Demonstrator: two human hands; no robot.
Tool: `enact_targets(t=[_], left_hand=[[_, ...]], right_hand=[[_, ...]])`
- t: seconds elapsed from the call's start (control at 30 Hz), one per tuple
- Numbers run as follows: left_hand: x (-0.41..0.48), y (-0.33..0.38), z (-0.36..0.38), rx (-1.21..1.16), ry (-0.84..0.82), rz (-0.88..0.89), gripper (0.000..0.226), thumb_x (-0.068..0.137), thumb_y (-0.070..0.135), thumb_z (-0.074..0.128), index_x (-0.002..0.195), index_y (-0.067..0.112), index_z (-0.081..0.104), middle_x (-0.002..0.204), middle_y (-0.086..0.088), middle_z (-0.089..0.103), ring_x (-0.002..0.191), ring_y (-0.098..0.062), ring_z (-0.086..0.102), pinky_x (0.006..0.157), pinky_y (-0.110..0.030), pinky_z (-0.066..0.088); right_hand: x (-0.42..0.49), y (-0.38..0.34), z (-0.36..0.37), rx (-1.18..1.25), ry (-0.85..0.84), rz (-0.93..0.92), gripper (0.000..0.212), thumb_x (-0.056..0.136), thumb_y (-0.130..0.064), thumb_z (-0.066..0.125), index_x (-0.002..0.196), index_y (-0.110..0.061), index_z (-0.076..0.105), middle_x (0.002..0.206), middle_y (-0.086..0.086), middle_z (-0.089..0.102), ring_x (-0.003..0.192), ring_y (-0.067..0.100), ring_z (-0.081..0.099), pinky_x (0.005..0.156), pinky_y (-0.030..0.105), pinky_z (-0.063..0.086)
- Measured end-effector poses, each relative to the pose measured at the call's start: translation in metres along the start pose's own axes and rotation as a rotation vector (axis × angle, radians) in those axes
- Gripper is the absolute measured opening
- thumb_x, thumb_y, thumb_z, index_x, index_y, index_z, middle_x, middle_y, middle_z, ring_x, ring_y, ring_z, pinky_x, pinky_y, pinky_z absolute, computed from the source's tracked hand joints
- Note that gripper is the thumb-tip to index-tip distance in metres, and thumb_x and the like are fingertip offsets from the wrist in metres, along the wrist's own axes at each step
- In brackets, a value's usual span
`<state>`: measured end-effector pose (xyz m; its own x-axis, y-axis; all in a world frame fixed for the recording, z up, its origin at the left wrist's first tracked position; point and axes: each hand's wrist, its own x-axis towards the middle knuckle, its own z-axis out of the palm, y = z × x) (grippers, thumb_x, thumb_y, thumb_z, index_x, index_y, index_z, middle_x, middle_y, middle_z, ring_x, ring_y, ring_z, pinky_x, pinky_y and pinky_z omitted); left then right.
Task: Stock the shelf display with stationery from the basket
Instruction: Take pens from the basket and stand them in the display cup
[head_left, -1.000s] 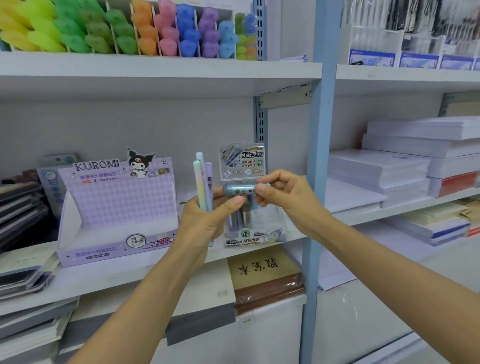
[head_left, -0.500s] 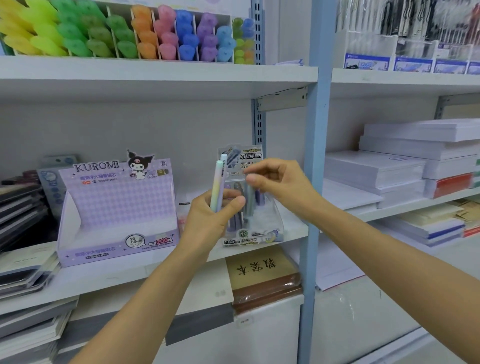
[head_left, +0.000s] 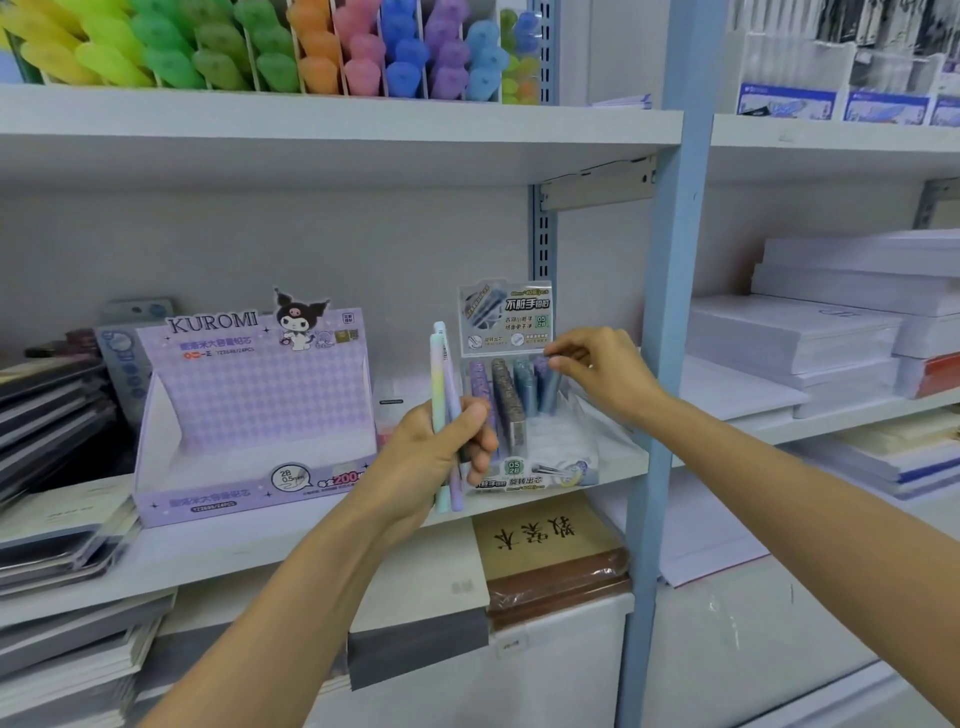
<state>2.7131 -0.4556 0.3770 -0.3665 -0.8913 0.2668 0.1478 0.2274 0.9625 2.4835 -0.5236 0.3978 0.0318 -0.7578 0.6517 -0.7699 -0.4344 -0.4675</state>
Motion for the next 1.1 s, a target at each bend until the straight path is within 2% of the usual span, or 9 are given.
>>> enact_targets(t=[0.1,0.3,0.43,0.57,0.67,0.77,0.93,1.0,1.1], left_hand=[[0.001,-0.003,-0.003,-0.021,-0.023,-0.006,0.020,0.099,0.018,0.047,0.099,0.002,0.058,0.065,-0.006,0.065,0.051,-0.015,0.061,0.051,-0.024,0.054],[0.000,-0.005,-0.002,-0.063,-0.059,0.022,0.026,0.099,0.022,0.046,0.107,0.004,0.063,0.069,-0.007,0.067,0.055,-0.017,0.064,0.053,-0.026,0.056],[-0.004,-0.003,-0.004,-0.046,-0.086,0.022,0.031,0.099,0.024,0.046,0.116,0.005,0.063,0.072,-0.009,0.069,0.059,-0.018,0.066,0.058,-0.027,0.058],[-0.009,0.000,-0.005,0.009,-0.128,0.029,0.031,0.096,0.028,0.048,0.116,0.011,0.064,0.073,-0.009,0.069,0.063,-0.020,0.067,0.063,-0.030,0.060],[-0.012,0.002,-0.001,0.051,-0.172,0.020,0.032,0.095,0.029,0.048,0.118,0.013,0.063,0.074,-0.009,0.070,0.062,-0.019,0.067,0.064,-0.030,0.060],[-0.017,0.005,0.000,0.084,-0.190,0.010,0.034,0.097,0.031,0.046,0.122,0.013,0.060,0.075,-0.010,0.071,0.062,-0.019,0.067,0.061,-0.028,0.058],[-0.026,0.010,-0.014,0.119,-0.008,0.059,0.030,0.097,0.031,0.051,0.108,0.008,0.068,0.070,-0.003,0.064,0.045,-0.011,0.048,0.040,-0.016,0.033],[-0.029,0.009,-0.020,0.114,0.099,0.080,0.025,0.096,0.026,0.055,0.102,0.006,0.070,0.066,0.000,0.061,0.041,-0.009,0.040,0.038,-0.015,0.028],[-0.032,0.007,-0.027,0.114,0.244,0.087,0.020,0.097,0.022,0.056,0.098,0.009,0.071,0.062,0.003,0.060,0.039,-0.008,0.036,0.037,-0.017,0.026]], right_hand=[[0.005,0.003,-0.002,-0.039,-0.059,-0.020,0.014,0.089,-0.013,0.068,0.101,-0.007,0.074,0.088,-0.003,0.067,0.076,0.006,0.059,0.070,0.002,0.039],[-0.004,0.015,0.018,-0.039,0.002,-0.004,0.004,0.083,-0.009,0.074,0.085,-0.007,0.071,0.078,-0.002,0.062,0.068,0.011,0.056,0.070,0.027,0.044],[-0.007,0.017,0.017,-0.074,0.055,0.046,0.010,0.086,-0.021,0.072,0.092,-0.013,0.074,0.096,0.000,0.053,0.084,0.013,0.050,0.075,0.024,0.037],[-0.017,-0.019,0.003,0.393,0.048,0.084,0.014,0.093,-0.032,0.062,0.103,-0.025,0.069,0.094,0.001,0.067,0.072,0.006,0.059,0.067,0.020,0.045],[-0.025,-0.055,-0.006,0.815,-0.173,0.098,0.038,0.088,-0.041,0.061,0.120,-0.020,0.062,0.099,-0.001,0.069,0.073,0.011,0.061,0.064,0.022,0.050],[-0.031,-0.078,-0.006,0.798,-0.267,-0.005,0.026,0.091,-0.023,0.064,0.115,-0.013,0.066,0.091,0.004,0.068,0.075,0.013,0.062,0.070,0.024,0.053],[-0.036,-0.086,-0.011,0.977,-0.096,0.083,0.014,0.094,-0.005,0.058,0.105,0.000,0.064,0.081,0.010,0.067,0.065,0.012,0.064,0.063,0.020,0.054],[-0.046,-0.081,-0.009,0.913,-0.098,0.097,0.024,0.096,-0.014,0.056,0.116,-0.001,0.060,0.091,0.010,0.070,0.075,0.015,0.068,0.069,0.023,0.055],[-0.073,-0.063,0.006,0.473,-0.067,0.066,0.025,0.092,-0.030,0.063,0.113,-0.017,0.058,0.102,-0.005,0.067,0.090,0.004,0.063,0.077,0.020,0.047]])
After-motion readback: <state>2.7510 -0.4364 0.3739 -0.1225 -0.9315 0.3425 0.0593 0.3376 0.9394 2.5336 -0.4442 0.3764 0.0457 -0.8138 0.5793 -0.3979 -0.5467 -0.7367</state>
